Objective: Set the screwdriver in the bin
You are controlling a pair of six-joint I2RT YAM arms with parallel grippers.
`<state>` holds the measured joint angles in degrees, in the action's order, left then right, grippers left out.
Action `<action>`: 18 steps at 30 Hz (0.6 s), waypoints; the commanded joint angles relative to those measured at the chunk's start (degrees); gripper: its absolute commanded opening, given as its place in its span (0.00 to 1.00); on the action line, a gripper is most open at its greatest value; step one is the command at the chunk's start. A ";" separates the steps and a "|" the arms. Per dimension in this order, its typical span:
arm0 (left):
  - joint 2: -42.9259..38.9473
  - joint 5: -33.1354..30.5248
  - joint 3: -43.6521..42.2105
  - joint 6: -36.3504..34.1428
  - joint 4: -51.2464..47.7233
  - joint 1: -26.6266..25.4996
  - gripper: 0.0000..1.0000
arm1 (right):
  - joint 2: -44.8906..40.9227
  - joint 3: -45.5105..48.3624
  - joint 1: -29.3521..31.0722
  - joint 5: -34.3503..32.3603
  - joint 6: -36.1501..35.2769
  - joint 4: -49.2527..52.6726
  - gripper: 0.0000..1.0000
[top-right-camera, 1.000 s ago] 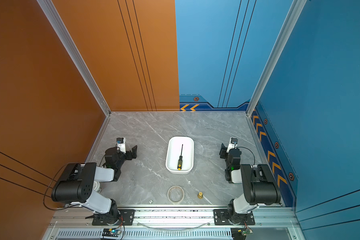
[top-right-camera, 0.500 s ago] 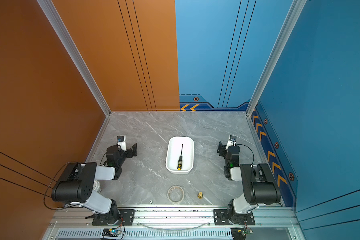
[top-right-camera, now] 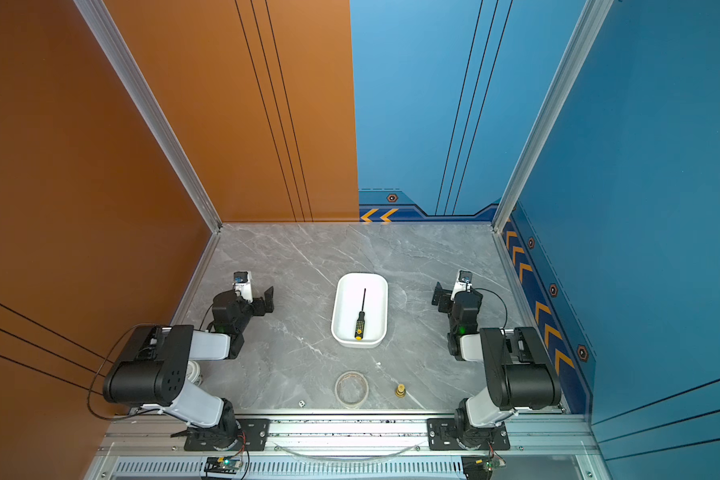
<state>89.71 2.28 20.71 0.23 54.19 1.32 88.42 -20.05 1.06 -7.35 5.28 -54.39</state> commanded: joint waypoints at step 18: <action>0.00 -1.49 0.99 -0.88 -0.87 -0.64 0.98 | 0.17 -1.17 0.61 -1.36 -1.21 1.92 1.00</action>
<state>89.71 2.09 20.71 0.19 54.17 1.06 88.42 -20.10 1.26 -7.73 4.82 -54.33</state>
